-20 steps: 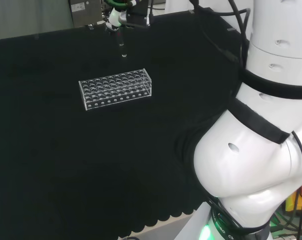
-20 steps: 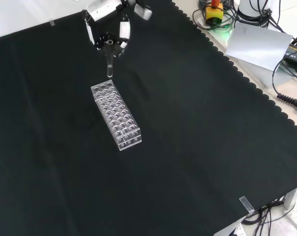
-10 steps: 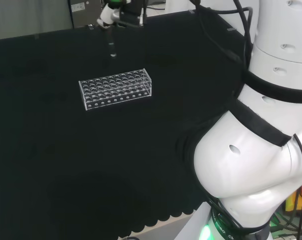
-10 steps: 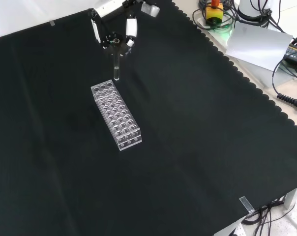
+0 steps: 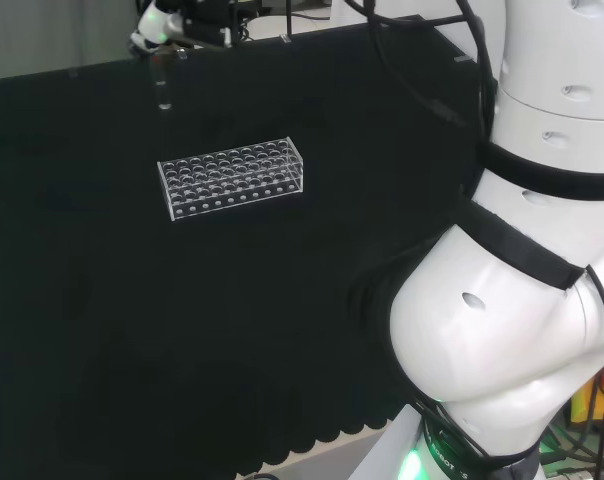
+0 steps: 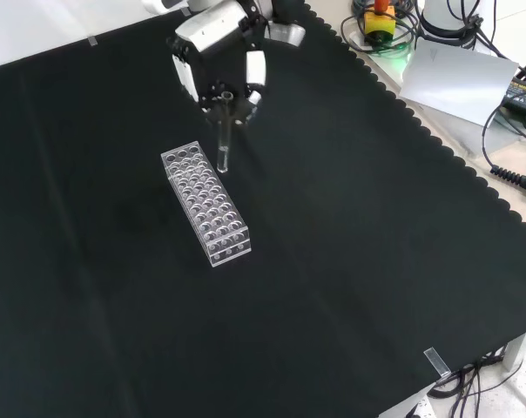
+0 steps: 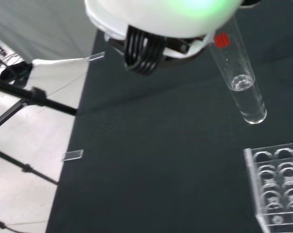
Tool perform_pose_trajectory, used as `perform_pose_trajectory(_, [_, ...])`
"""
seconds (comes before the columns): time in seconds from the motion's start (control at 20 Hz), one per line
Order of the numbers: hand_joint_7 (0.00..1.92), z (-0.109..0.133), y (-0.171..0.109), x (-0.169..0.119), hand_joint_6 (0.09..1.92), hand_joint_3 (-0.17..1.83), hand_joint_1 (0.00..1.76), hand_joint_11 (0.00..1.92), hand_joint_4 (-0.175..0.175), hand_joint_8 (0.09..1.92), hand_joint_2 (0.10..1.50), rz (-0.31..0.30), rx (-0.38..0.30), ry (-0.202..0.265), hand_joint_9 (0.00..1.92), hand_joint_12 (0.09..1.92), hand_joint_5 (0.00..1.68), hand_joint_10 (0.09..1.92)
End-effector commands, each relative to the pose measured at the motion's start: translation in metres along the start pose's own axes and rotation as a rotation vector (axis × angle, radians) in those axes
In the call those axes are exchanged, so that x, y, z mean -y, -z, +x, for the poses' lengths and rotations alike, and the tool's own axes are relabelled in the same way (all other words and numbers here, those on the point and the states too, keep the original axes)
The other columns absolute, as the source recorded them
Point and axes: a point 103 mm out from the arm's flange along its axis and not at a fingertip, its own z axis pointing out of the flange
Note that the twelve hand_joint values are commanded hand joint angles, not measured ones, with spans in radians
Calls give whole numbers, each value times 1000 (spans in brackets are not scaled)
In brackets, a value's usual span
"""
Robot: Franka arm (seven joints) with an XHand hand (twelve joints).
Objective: Shake the test tube.
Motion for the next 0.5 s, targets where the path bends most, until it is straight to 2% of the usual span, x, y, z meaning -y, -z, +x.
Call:
perform_pose_trajectory(0.05, [1760,-4,3,1,370,614,1240,1351,-175,421,637,-12,4,-19,1693,848,1416,721])
perform_pose_trajectory(0.25, [1760,-41,15,8,370,614,1240,1351,-175,420,636,-32,26,-81,1692,848,1416,721])
perform_pose_trajectory(0.5, [1761,-106,32,21,369,615,1240,1351,-175,419,635,-57,45,-197,1692,849,1417,723])
